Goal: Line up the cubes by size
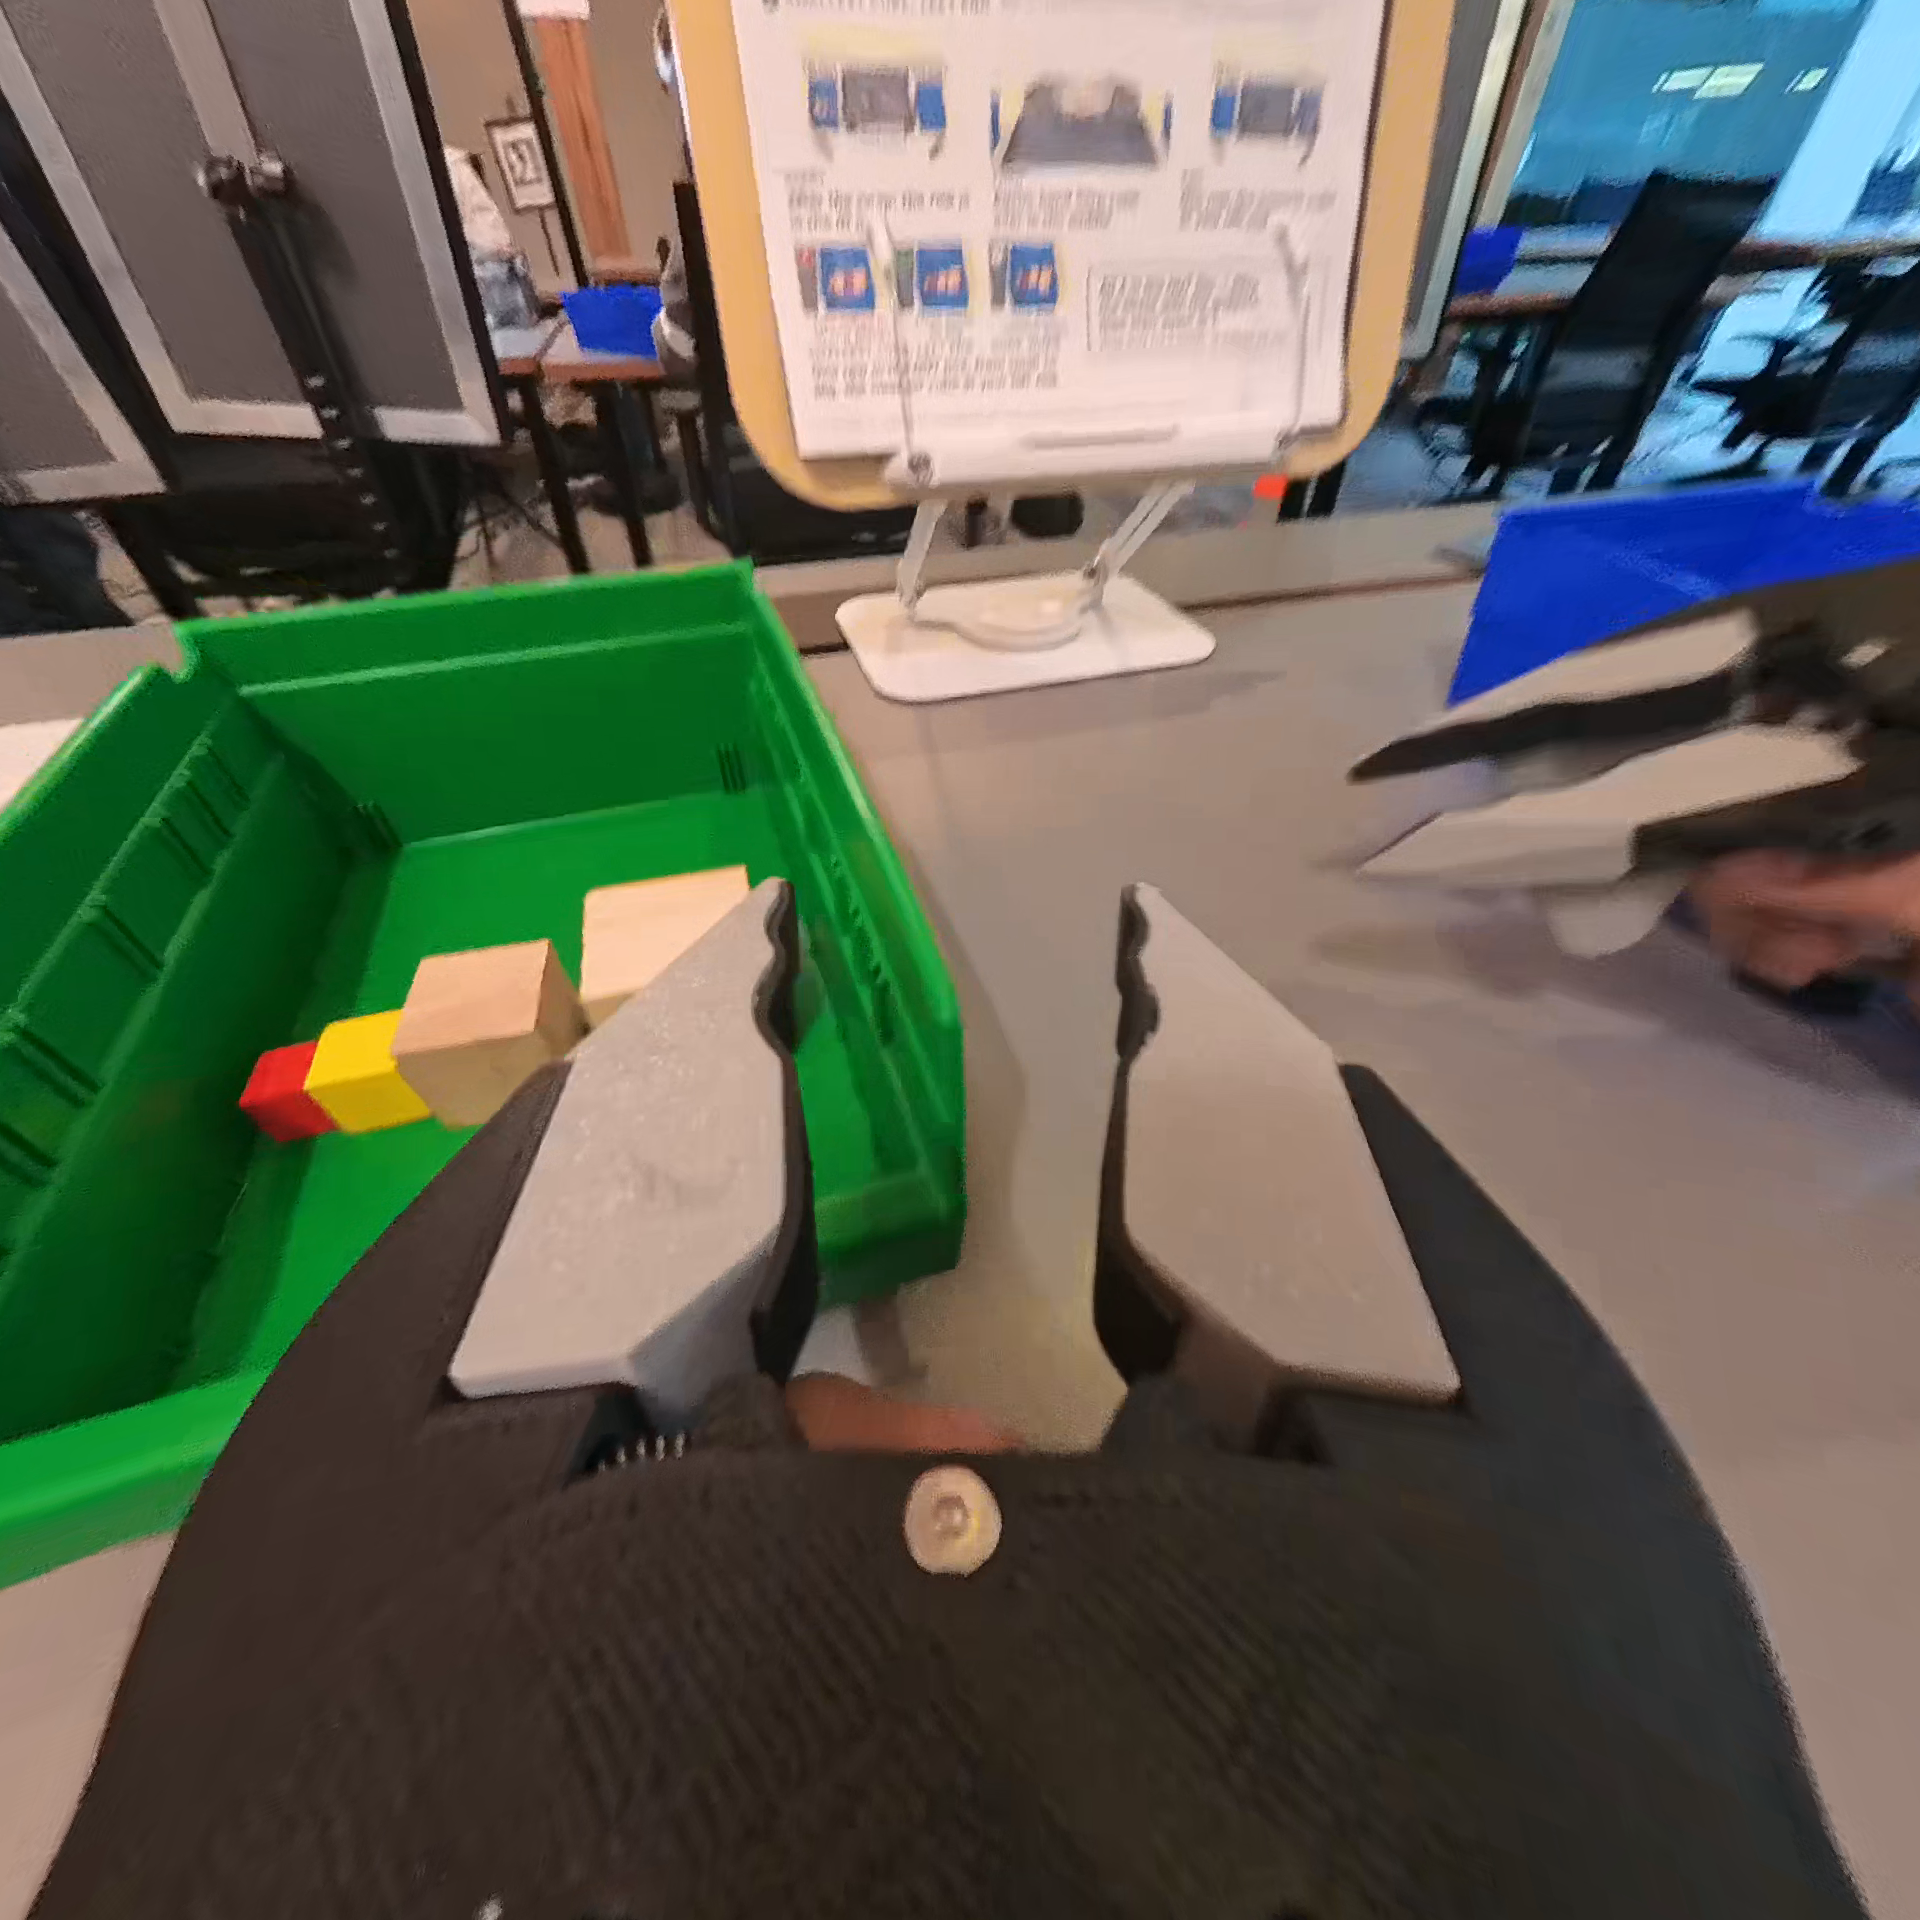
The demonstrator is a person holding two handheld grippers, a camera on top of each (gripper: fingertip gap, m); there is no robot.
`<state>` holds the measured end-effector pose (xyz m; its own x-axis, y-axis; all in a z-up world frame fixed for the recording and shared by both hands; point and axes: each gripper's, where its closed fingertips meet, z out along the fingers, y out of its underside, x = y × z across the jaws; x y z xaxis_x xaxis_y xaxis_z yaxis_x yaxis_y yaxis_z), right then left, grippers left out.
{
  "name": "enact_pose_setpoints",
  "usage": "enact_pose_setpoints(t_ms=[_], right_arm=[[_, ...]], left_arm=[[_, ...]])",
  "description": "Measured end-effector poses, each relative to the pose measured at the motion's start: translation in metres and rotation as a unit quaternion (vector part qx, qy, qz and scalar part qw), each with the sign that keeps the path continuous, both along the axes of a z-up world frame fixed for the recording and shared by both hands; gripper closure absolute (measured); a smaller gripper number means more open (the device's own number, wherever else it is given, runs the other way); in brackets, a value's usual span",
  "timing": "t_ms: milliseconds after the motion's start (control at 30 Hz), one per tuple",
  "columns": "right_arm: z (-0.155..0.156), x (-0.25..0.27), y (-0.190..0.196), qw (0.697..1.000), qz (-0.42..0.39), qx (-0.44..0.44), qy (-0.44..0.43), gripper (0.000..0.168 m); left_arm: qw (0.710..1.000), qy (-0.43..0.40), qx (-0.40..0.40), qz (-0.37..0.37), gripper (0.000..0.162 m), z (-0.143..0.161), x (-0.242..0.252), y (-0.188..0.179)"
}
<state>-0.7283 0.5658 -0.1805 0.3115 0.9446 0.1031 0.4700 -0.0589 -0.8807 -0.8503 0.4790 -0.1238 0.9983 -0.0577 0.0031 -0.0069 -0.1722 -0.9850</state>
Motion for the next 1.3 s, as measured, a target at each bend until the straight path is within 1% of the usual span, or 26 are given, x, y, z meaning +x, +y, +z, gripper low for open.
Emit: enact_pose_setpoints(t_ms=[133,267,400,433,533,600,667,800,967,1033,1300], right_arm=[[-0.009,-0.003,-0.002,1.0,0.012,-0.012,-0.011,0.12],[-0.014,0.0,-0.019,0.994,0.097,-0.023,-0.036,0.121],[-0.019,0.01,-0.008,0.991,0.116,-0.043,-0.049,0.117],[-0.019,0.014,-0.003,0.992,0.11,-0.043,-0.046,0.116],[-0.011,0.021,0.007,0.995,0.081,-0.057,-0.006,0.116],[-0.003,0.022,0.008,0.995,0.07,-0.071,0.024,0.113],[0.003,0.023,0.01,0.996,0.058,-0.062,0.04,0.107],[0.007,0.024,0.012,0.998,0.038,-0.035,0.047,0.105],[0.002,0.024,0.013,0.999,0.021,-0.026,0.04,0.099],[0.001,0.025,0.013,0.999,0.02,-0.02,0.038,0.094],[0.007,0.03,0.018,0.999,-0.007,0.027,0.042,0.095]], left_arm=[[0.999,-0.001,0.013,-0.037,0.101,0.026,0.017,0.01],[0.995,0.007,0.021,-0.097,0.1,0.036,0.045,0.012],[0.992,0.039,0.02,-0.117,0.1,0.037,0.063,0.012],[0.991,0.041,0.019,-0.126,0.102,0.035,0.068,0.012],[0.987,0.063,-0.001,-0.146,0.101,0.021,0.08,0.013],[0.987,0.087,-0.011,-0.134,0.1,0.015,0.072,0.015],[0.987,0.098,-0.014,-0.128,0.1,0.016,0.062,0.012],[0.991,0.079,-0.002,-0.111,0.103,0.026,0.039,0.003],[0.993,0.069,0.0,-0.093,0.106,0.028,0.015,-0.003],[0.994,0.059,0.004,-0.097,0.106,0.028,0.014,-0.004],[0.993,0.059,0.003,-0.102,0.107,0.024,0.014,-0.003]])
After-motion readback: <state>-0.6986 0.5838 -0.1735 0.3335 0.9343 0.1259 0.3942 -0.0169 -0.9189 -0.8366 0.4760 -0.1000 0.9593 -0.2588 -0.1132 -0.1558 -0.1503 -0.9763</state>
